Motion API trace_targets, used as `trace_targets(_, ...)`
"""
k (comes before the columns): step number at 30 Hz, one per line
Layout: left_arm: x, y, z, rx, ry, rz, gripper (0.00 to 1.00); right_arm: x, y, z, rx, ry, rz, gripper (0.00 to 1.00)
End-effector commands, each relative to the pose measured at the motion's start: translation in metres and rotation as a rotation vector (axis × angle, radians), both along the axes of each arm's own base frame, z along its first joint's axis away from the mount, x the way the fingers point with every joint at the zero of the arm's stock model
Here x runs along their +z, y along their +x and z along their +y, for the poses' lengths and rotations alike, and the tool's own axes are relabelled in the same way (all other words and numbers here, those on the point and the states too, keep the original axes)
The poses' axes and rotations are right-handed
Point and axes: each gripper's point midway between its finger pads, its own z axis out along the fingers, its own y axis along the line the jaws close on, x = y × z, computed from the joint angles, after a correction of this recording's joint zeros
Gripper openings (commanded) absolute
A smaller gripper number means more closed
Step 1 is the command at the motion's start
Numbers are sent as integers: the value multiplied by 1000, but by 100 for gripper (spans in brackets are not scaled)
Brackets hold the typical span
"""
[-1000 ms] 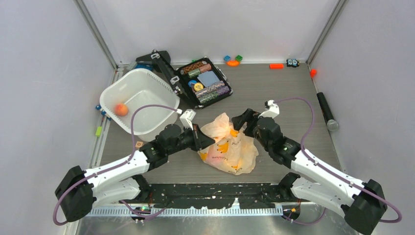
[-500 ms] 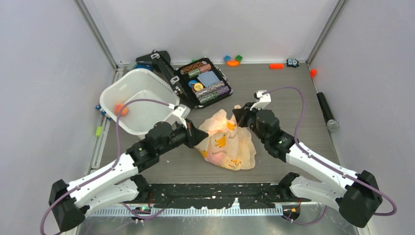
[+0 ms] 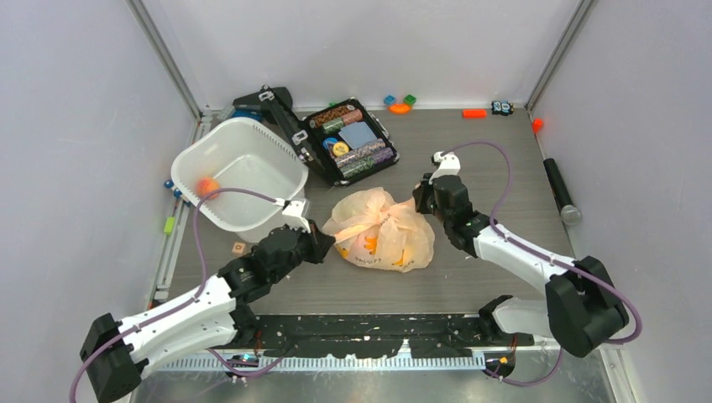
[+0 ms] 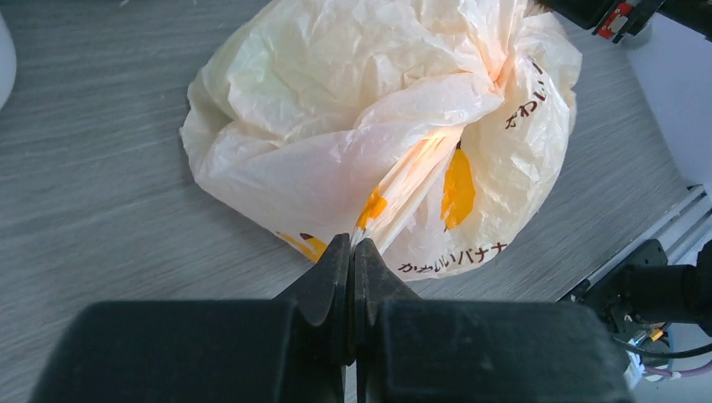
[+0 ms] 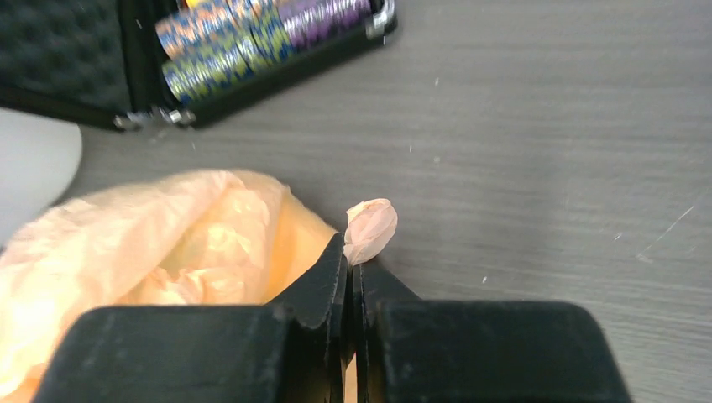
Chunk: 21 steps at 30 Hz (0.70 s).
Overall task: Place the fake fruits into the plastic bag and tie a complex knot
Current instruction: Tie the plastic bag at the center of the board.
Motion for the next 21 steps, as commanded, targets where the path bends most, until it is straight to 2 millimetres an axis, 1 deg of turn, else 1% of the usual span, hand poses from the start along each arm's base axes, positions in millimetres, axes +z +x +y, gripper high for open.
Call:
trace_targets(1, -19, 4, 41, 138, 130, 9, 0, 15, 26, -73, -280, -80, -73, 5)
trace_targets(3, 1, 7, 37, 104, 140, -38, 0, 35, 28, -71, -271, -71, -108, 5)
trace_targets(4, 11, 7, 35, 90, 141, -54, 0, 54, 29, -73, -276, -65, -146, 5)
trace_targets(5, 23, 8, 34, 85, 136, -71, 0, 60, 27, -75, -279, -82, -154, 5)
trace_targets(6, 37, 9, 34, 85, 124, -88, 0, 77, 27, -81, -304, -80, -188, 5)
trace_targets(7, 46, 9, 35, 90, 117, -100, 0, 82, 26, -85, -312, -97, -189, 5)
trace_targets(8, 51, 9, 38, 98, 112, -109, 0, 90, 26, -92, -334, -96, -202, 5)
trace_targets(9, 52, 10, 41, 115, 111, -116, 0, 89, 27, -94, -331, -93, -195, 5)
trace_targets(10, 52, 10, 46, 138, 110, -122, 0, 84, 30, -105, -354, -94, -175, 5)
trace_targets(11, 45, 10, 48, 144, 112, -115, 0, 73, 35, -105, -343, -78, -144, 5)
trace_targets(12, 37, 9, 50, 152, 98, -101, 0, 64, 37, -117, -369, -76, -119, 5)
trace_targets(14, 14, 9, 51, 170, 51, -67, 0, 41, 40, -125, -380, -69, -70, 5)
trace_targets(15, 2, 8, 53, 177, 37, -48, 0, 28, 41, -128, -383, -74, -43, 5)
trace_targets(17, -33, 4, 56, 188, 43, 7, 0, 0, 36, -132, -391, -79, 11, 5)
trace_targets(18, -46, 2, 56, 188, 39, 28, 0, -6, 36, -131, -387, -64, 20, 5)
trace_targets(19, -55, -1, 55, 183, 35, 45, 0, -17, 33, -133, -389, -63, 40, 5)
trace_targets(21, -65, -4, 56, 183, 36, 68, 0, -22, 33, -132, -384, -53, 52, 5)
